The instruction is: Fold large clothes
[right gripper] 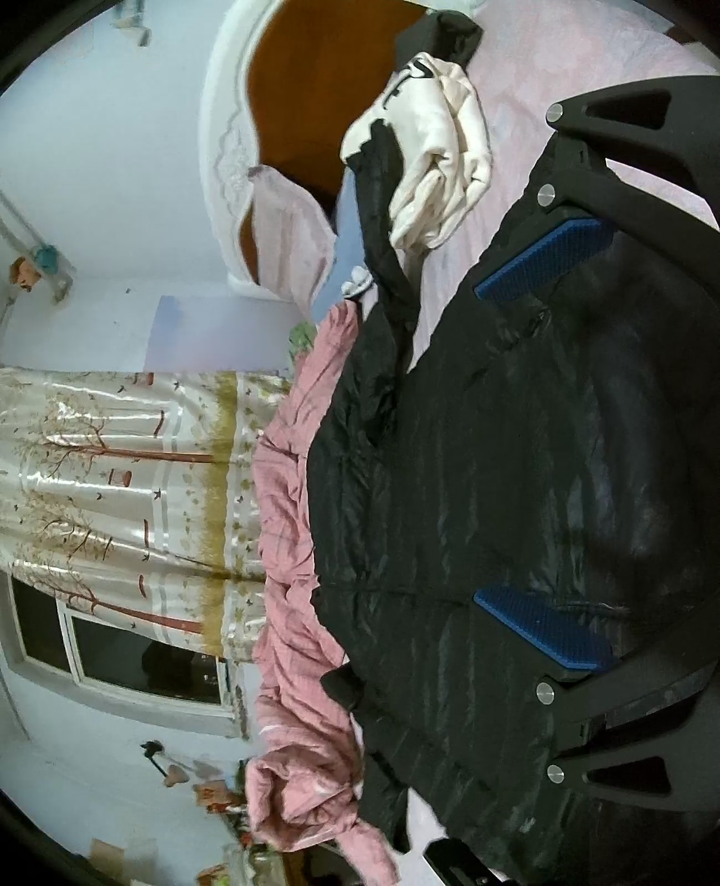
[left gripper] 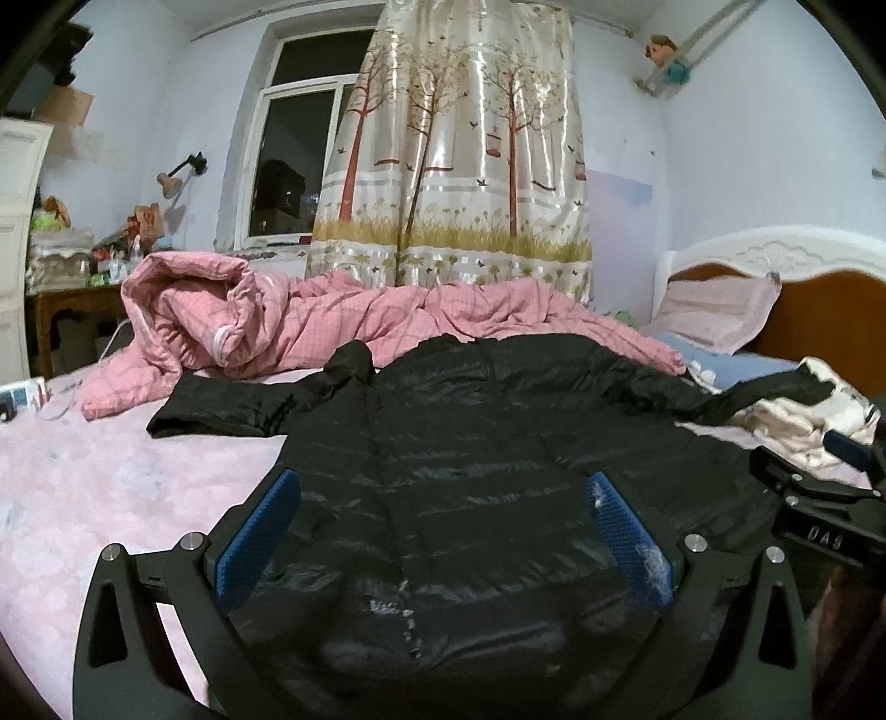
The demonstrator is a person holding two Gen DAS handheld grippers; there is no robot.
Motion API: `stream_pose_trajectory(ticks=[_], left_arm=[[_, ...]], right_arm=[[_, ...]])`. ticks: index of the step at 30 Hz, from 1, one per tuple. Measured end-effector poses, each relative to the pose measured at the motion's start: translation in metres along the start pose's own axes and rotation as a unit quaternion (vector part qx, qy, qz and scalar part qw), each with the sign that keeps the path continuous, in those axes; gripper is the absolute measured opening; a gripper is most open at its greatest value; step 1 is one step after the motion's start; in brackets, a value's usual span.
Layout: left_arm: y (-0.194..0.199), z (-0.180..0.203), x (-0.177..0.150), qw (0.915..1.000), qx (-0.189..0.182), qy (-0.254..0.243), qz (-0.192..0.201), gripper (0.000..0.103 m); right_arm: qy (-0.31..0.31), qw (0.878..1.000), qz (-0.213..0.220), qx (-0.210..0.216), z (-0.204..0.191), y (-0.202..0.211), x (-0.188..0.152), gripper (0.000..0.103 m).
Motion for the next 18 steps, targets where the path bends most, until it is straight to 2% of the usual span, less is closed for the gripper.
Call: stream_pose_trajectory(ticks=[3, 6, 9, 11, 15, 16, 17, 18], left_arm=[[0.01, -0.021, 0.006, 0.9996, 0.01, 0.02, -0.015, 0.103], [0.019, -0.047, 0.009, 0.9985, 0.016, 0.04, -0.035, 0.103], [0.026, -0.07, 0.002, 0.9956, 0.021, 0.048, -0.077, 0.103], [0.033, -0.082, -0.011, 0.9922, 0.025, 0.054, -0.11, 0.102], [0.042, -0.092, -0.046, 0.9804, 0.027, 0.061, -0.185, 0.097], [0.037, -0.091, -0.057, 0.9759, 0.022, 0.062, -0.208, 0.094], [0.03, -0.088, -0.068, 0.9693, 0.017, 0.063, -0.237, 0.087], [0.025, -0.086, -0.076, 0.9637, 0.019, 0.063, -0.259, 0.086]], right_arm=[[-0.002, 1.0, 0.008, -0.003, 0.014, 0.016, 0.006, 0.103], [0.023, 0.999, 0.026, -0.029, 0.028, 0.037, 0.013, 0.103], [0.013, 0.999, 0.031, -0.042, 0.048, 0.053, 0.018, 0.103], [0.0, 0.999, 0.017, -0.042, 0.068, 0.057, 0.018, 0.103], [-0.062, 0.997, -0.004, -0.049, 0.123, 0.063, 0.013, 0.103], [-0.087, 0.995, -0.011, -0.053, 0.14, 0.063, 0.01, 0.102], [-0.106, 0.993, -0.018, -0.055, 0.154, 0.062, 0.007, 0.102], [-0.119, 0.991, -0.024, -0.055, 0.165, 0.06, 0.003, 0.101]])
Point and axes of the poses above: each gripper's, at about its wrist camera, not at the fingertips, and y roughly against the way its jaws point, z to its right, x to its top, the point moved 3 cm from there along -y, roughly the way its jaws point, and after that the axes turned 13 degrees about x, right-handed, at the moved point
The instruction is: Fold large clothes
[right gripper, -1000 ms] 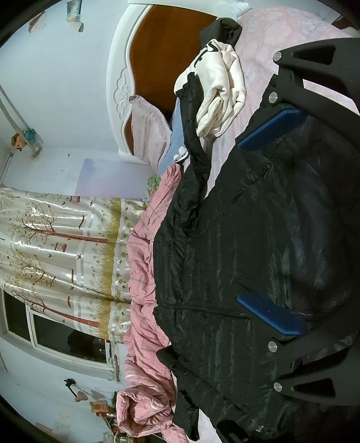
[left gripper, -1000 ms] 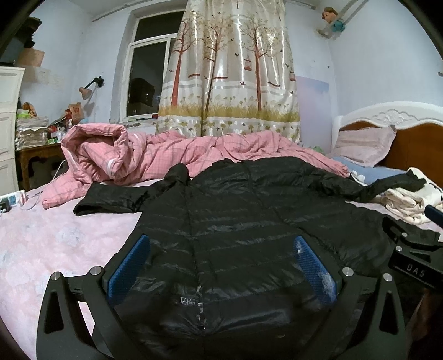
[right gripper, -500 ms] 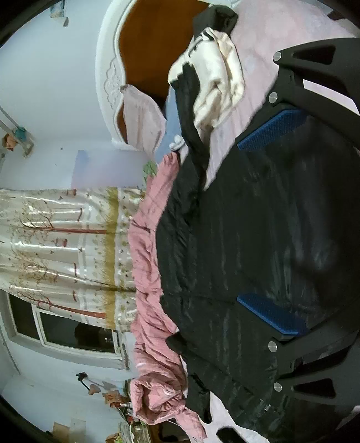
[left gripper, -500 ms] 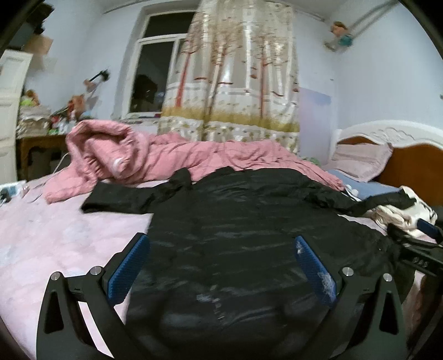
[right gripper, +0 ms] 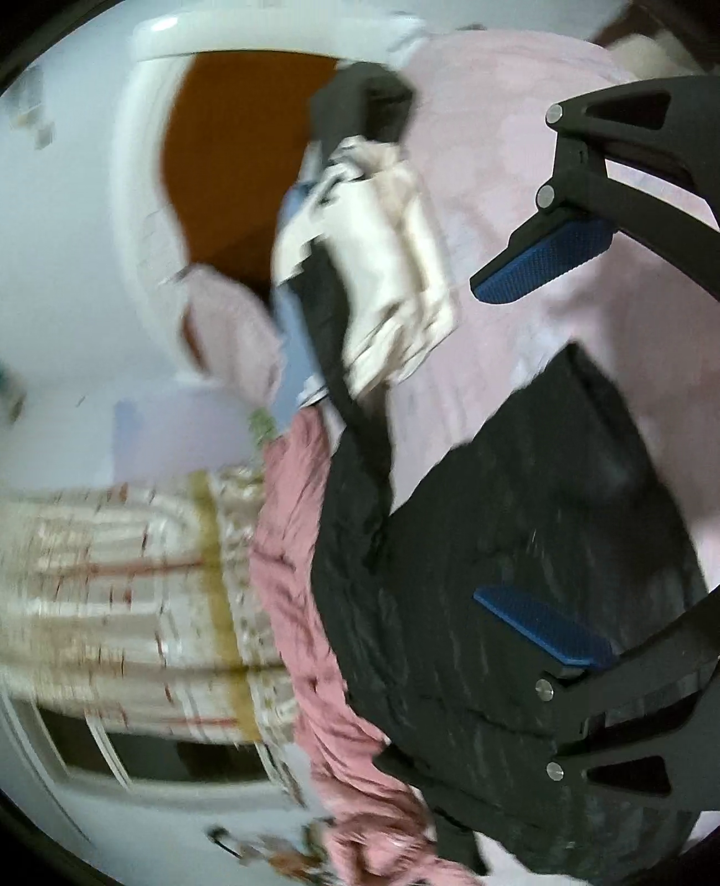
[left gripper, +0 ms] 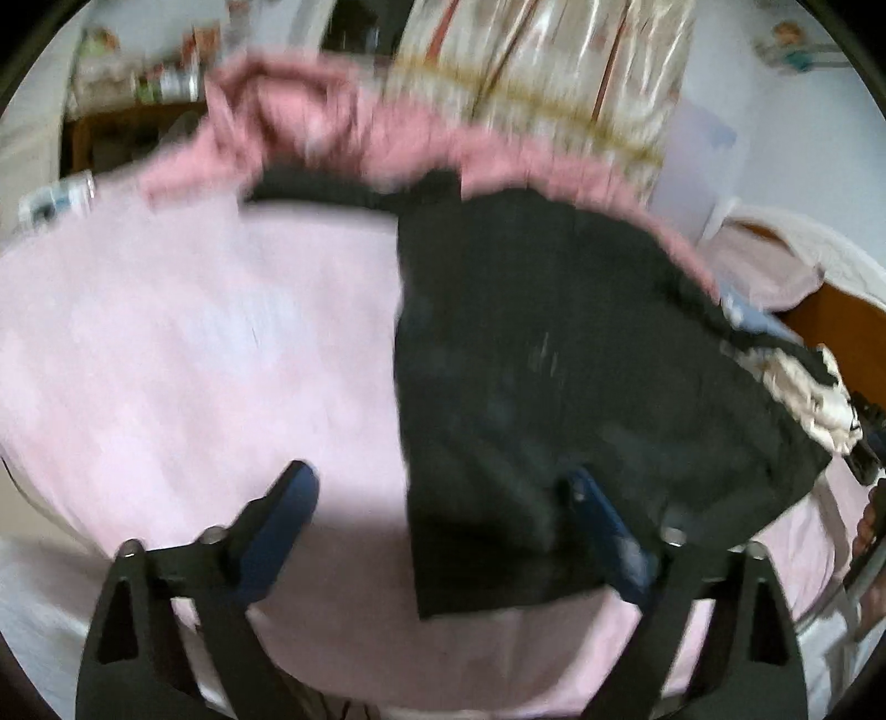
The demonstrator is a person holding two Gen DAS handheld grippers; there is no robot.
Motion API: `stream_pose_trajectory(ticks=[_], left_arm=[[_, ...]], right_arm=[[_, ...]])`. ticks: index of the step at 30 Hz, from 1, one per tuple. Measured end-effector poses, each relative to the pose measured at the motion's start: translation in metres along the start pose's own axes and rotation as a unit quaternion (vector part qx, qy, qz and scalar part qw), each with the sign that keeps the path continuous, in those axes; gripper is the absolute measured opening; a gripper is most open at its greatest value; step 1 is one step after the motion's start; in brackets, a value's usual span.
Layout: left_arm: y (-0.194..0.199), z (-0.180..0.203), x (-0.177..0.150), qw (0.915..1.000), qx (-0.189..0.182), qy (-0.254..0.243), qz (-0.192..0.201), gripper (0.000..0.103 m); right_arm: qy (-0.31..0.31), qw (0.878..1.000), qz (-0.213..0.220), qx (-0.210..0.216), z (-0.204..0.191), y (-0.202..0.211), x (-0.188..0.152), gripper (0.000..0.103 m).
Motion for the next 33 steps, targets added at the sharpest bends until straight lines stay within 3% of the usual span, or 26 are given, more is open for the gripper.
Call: stream_pose_trajectory(ticks=[1, 4, 6, 9, 10, 11, 13, 15, 16, 17, 19, 21, 25, 30, 33], left_arm=[[0.0, 0.002, -0.001, 0.9999, 0.011, -0.005, 0.007, 0.085], [0.01, 0.014, -0.001, 0.9992, 0.002, -0.032, 0.024, 0.06], [0.008, 0.024, -0.008, 0.998, -0.032, -0.054, 0.008, 0.057], [0.011, 0.034, -0.014, 0.9949, 0.002, -0.098, 0.025, 0.051], [0.014, 0.035, -0.014, 0.995, 0.003, -0.096, 0.028, 0.039], [0.017, 0.034, -0.013, 0.9953, 0.0, -0.091, 0.032, 0.022], [0.027, 0.028, -0.009, 0.9957, -0.004, -0.08, 0.047, 0.012], [0.037, 0.019, -0.004, 0.9956, 0.01, -0.055, 0.075, 0.01], [0.042, 0.013, -0.002, 0.9948, 0.017, -0.041, 0.092, 0.009], [0.048, 0.006, 0.003, 0.994, 0.02, -0.022, 0.105, 0.009], [0.056, -0.003, 0.011, 0.9923, 0.025, 0.004, 0.121, 0.008], [0.068, -0.008, 0.017, 0.9884, 0.046, 0.005, 0.144, 0.007], [0.1, -0.021, 0.03, 0.9798, 0.061, 0.018, 0.19, 0.007], [0.125, -0.026, 0.076, 0.9761, 0.073, 0.013, 0.204, 0.006], [0.116, -0.008, 0.123, 0.9759, 0.105, -0.025, 0.189, 0.006]], right_arm=[[-0.011, 1.0, -0.007, -0.005, 0.012, -0.003, -0.002, 0.097], [-0.032, 0.999, -0.038, -0.02, 0.039, -0.015, -0.009, 0.091], [-0.057, 0.996, -0.068, -0.029, 0.059, -0.025, -0.018, 0.09], [-0.09, 0.988, -0.11, -0.056, 0.075, -0.037, -0.031, 0.082], [-0.114, 0.986, -0.115, -0.043, 0.08, -0.041, -0.035, 0.074], [-0.143, 0.983, -0.118, -0.013, 0.086, -0.043, -0.037, 0.073], [-0.183, 0.973, -0.13, 0.051, 0.088, -0.048, -0.043, 0.07], [-0.186, 0.967, -0.153, 0.085, 0.083, -0.056, -0.049, 0.043], [-0.177, 0.968, -0.159, 0.08, 0.079, -0.057, -0.05, 0.01], [-0.174, 0.969, -0.162, 0.073, 0.077, -0.058, -0.052, 0.005], [-0.196, 0.968, -0.135, 0.075, 0.079, -0.048, -0.054, 0.004], [-0.201, 0.969, -0.098, 0.108, 0.07, -0.024, -0.048, 0.004], [-0.118, 0.985, -0.046, 0.115, 0.033, 0.038, -0.039, 0.004], [-0.055, 0.992, 0.015, 0.11, -0.004, 0.088, -0.009, 0.003], [-0.025, 0.995, 0.02, 0.1, -0.024, 0.08, 0.028, 0.003]])
Point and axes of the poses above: each gripper's, at about its wrist camera, not at the fingertips, and y roughly against the way its jaws point, z to its right, x to its top, the point moved 3 cm from there along -y, roughly the way its jaws point, and after that the axes turned 13 degrees about x, right-handed, at the moved point
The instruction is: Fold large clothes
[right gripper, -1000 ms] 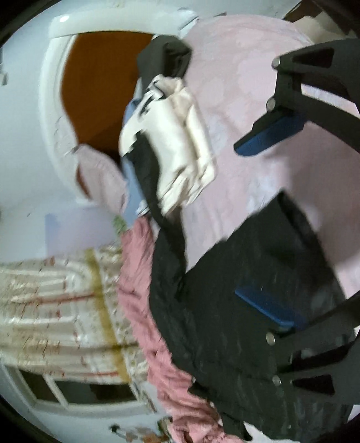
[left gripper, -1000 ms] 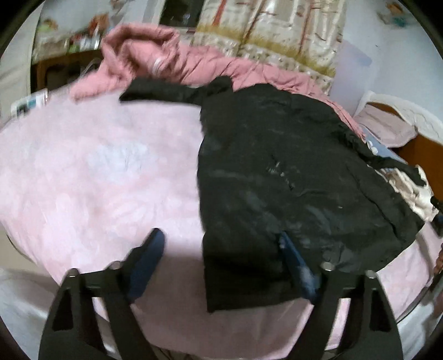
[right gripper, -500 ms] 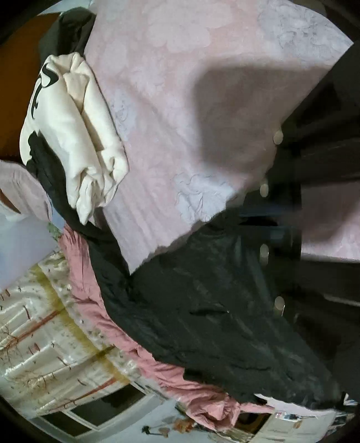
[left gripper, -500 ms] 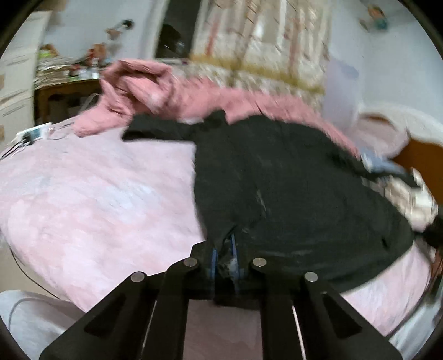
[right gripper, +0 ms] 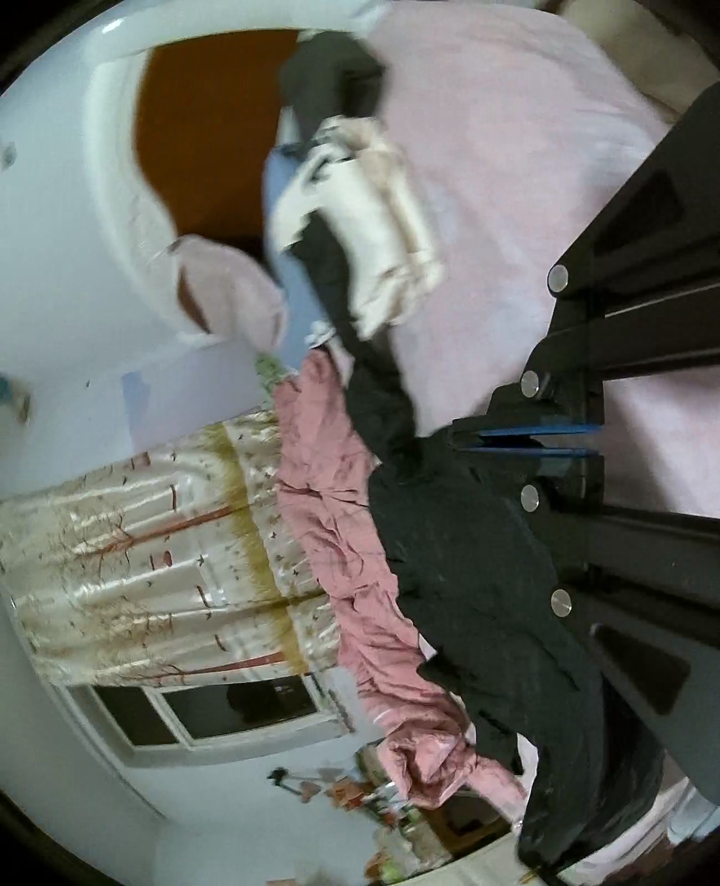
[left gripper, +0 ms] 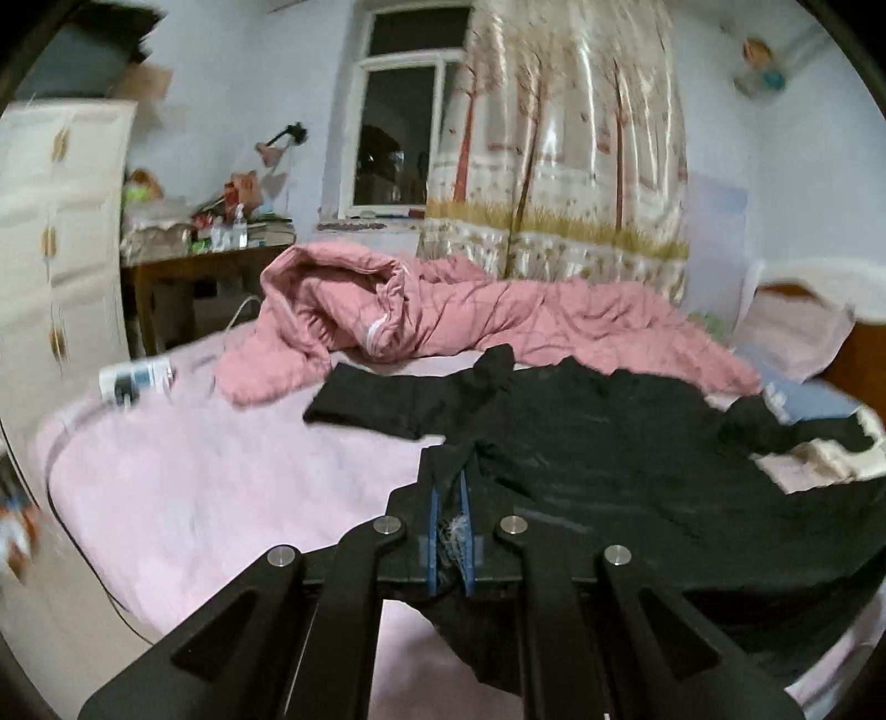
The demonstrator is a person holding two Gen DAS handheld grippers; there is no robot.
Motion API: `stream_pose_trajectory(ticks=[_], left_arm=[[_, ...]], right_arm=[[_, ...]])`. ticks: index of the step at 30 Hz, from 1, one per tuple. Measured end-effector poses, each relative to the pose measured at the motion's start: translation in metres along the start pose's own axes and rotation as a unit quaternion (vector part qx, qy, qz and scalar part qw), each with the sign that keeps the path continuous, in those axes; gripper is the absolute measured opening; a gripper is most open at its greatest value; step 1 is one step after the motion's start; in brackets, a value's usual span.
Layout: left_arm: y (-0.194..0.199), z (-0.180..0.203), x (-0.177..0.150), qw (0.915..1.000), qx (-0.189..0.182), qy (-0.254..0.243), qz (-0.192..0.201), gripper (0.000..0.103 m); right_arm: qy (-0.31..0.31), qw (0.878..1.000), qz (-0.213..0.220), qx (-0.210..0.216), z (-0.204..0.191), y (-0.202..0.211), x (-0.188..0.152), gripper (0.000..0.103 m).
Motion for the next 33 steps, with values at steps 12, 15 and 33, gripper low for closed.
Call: stream_pose_trajectory(ticks=[12, 15, 33], left_arm=[[-0.215, 0.081, -0.05, 0.9729, 0.029, -0.097, -0.208, 0.013], [-0.223, 0.081, -0.061, 0.9751, 0.024, -0.084, -0.204, 0.015], [-0.169, 0.124, -0.052, 0.9738, -0.066, -0.165, -0.142, 0.097]], right_arm=[[0.027, 0.978, -0.175, -0.109, 0.027, -0.238, -0.034, 0.003], [0.021, 0.978, -0.178, -0.104, 0.03, -0.248, -0.034, 0.004], [0.077, 0.966, -0.216, 0.123, -0.058, -0.187, -0.04, 0.087]])
Point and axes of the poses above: each gripper's, at about its wrist camera, not at the fingertips, and y roughly against the way its jaws point, z to its right, x to its top, the point moved 3 cm from there along -y, roughly the way its jaws point, and after that the axes turned 13 degrees about x, right-handed, at the moved point
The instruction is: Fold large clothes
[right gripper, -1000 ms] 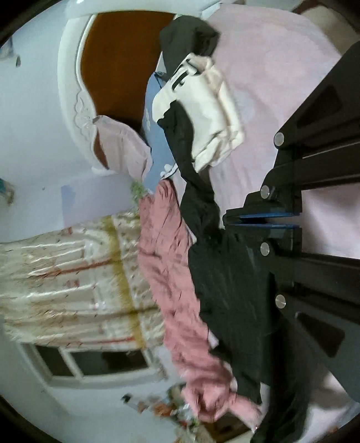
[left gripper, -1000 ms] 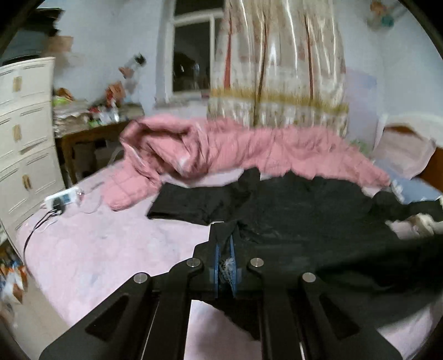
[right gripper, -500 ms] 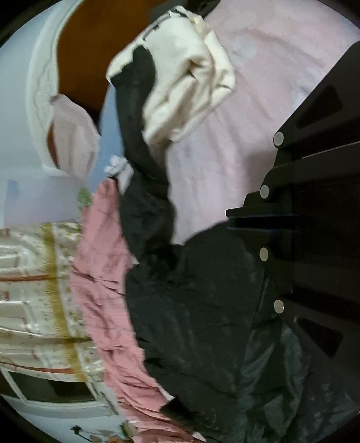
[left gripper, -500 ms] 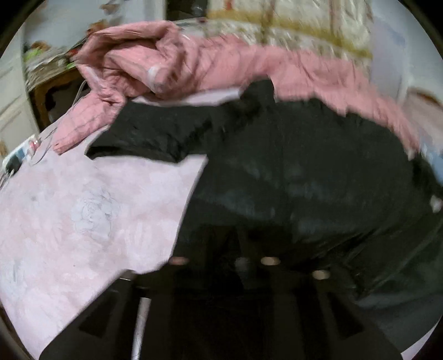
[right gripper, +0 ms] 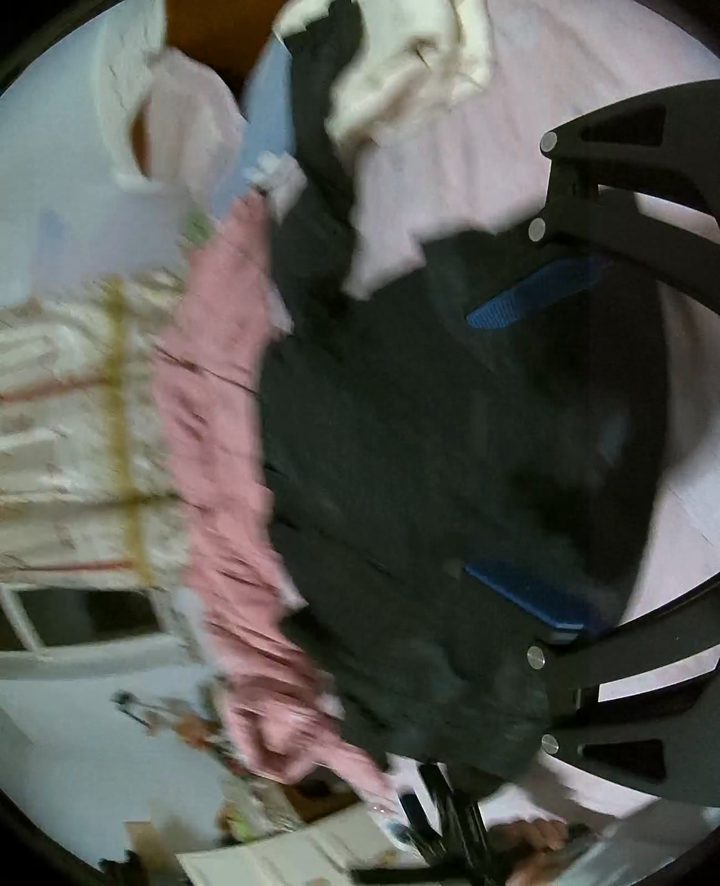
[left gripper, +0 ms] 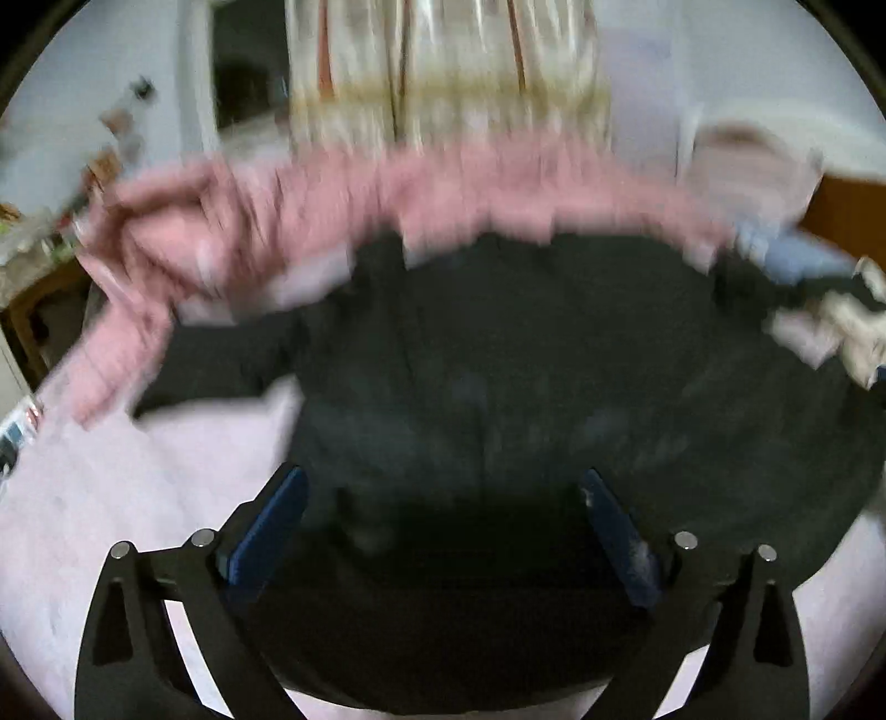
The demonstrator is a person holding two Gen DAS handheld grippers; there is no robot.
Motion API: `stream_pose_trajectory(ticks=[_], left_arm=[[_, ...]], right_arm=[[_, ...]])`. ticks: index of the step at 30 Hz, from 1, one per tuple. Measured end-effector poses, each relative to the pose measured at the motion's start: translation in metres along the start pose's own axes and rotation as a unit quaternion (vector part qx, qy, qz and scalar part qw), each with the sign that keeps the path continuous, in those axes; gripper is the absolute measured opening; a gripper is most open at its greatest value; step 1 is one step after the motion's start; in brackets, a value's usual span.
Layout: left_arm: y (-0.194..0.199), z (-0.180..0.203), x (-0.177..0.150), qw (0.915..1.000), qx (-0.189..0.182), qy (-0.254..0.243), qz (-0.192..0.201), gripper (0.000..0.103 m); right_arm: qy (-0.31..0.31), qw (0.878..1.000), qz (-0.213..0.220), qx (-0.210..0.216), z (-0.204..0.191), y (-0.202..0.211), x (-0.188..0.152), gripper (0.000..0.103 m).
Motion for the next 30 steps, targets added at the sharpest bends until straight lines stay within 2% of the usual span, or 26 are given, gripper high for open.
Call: stream_pose_trajectory(ticks=[1, 2, 3, 6, 8, 9, 10, 12, 14, 18, 20, 22, 24, 26, 27, 28, 29, 30], left_arm=[[-0.02, 0.002, -0.006, 0.9984, 0.039, -0.006, -0.041, 0.095], [-0.033, 0.0, -0.01, 0.9958, 0.066, 0.0, -0.064, 0.095], [-0.04, -0.007, -0.013, 0.9953, 0.062, 0.025, -0.07, 0.095], [-0.035, -0.02, -0.016, 0.9927, 0.079, 0.059, -0.069, 0.095], [-0.032, -0.022, -0.021, 0.9921, 0.089, 0.064, -0.062, 0.095], [-0.028, -0.022, -0.023, 0.9917, 0.095, 0.065, -0.058, 0.095], [-0.027, -0.023, -0.023, 0.9915, 0.1, 0.063, -0.054, 0.095], [-0.023, -0.019, -0.019, 0.9923, 0.103, 0.058, -0.038, 0.095], [-0.014, -0.021, -0.019, 0.9946, 0.087, 0.055, -0.008, 0.093], [0.027, -0.031, -0.003, 0.9926, 0.057, 0.064, 0.085, 0.093], [0.045, -0.033, 0.003, 0.9907, 0.019, 0.072, 0.114, 0.097], [0.053, -0.031, 0.005, 0.9892, -0.033, 0.079, 0.119, 0.097], [0.051, -0.019, 0.005, 0.988, -0.087, 0.071, 0.106, 0.097], [0.045, 0.0, 0.002, 0.9887, -0.108, 0.059, 0.086, 0.097], [0.044, 0.011, 0.0, 0.9896, -0.105, 0.055, 0.082, 0.097], [0.046, 0.02, -0.002, 0.9912, -0.083, 0.054, 0.087, 0.097], [0.049, 0.027, -0.004, 0.9926, -0.037, 0.058, 0.1, 0.095], [0.054, 0.032, -0.004, 0.9912, -0.014, 0.062, 0.116, 0.094]], right_arm=[[-0.012, 1.0, -0.017, 0.013, -0.001, -0.008, -0.005, 0.087], [-0.022, 0.999, -0.033, 0.021, 0.0, -0.018, -0.011, 0.087], [-0.025, 0.999, -0.045, 0.013, 0.002, -0.026, -0.016, 0.087], [0.007, 0.996, -0.058, -0.069, 0.013, -0.051, -0.023, 0.087], [-0.013, 0.994, -0.068, -0.082, 0.027, -0.063, -0.022, 0.087], [-0.032, 0.994, -0.063, -0.082, 0.035, -0.063, -0.019, 0.087], [-0.049, 0.992, -0.055, -0.1, 0.044, -0.062, -0.016, 0.087], [-0.078, 0.985, -0.054, -0.143, 0.059, -0.062, -0.016, 0.087], [-0.099, 0.982, -0.054, -0.149, 0.068, -0.061, -0.016, 0.087], [-0.071, 0.981, -0.025, -0.177, 0.056, -0.043, -0.015, 0.087], [-0.044, 0.985, 0.016, -0.165, 0.041, -0.023, -0.012, 0.087], [-0.024, 0.989, 0.051, -0.136, 0.026, -0.009, -0.007, 0.087], [-0.008, 0.995, 0.067, -0.077, 0.008, -0.001, -0.002, 0.088], [-0.001, 0.998, 0.06, -0.028, -0.007, -0.001, -0.004, 0.088], [0.002, 0.998, 0.055, -0.012, -0.013, -0.003, -0.006, 0.088], [0.005, 0.999, 0.044, -0.001, -0.021, -0.008, -0.007, 0.088], [0.008, 0.999, 0.034, -0.001, -0.027, -0.014, -0.009, 0.088], [0.008, 0.999, 0.029, -0.01, -0.034, -0.021, -0.011, 0.088]])
Point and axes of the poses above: each gripper's, at about its wrist camera, not at the fingertips, and y roughly against the way its jaws point, z to its right, x to its top, the point moved 3 cm from there along -y, roughly the way its jaws point, and after that the axes turned 13 degrees about x, right-handed, at the moved point
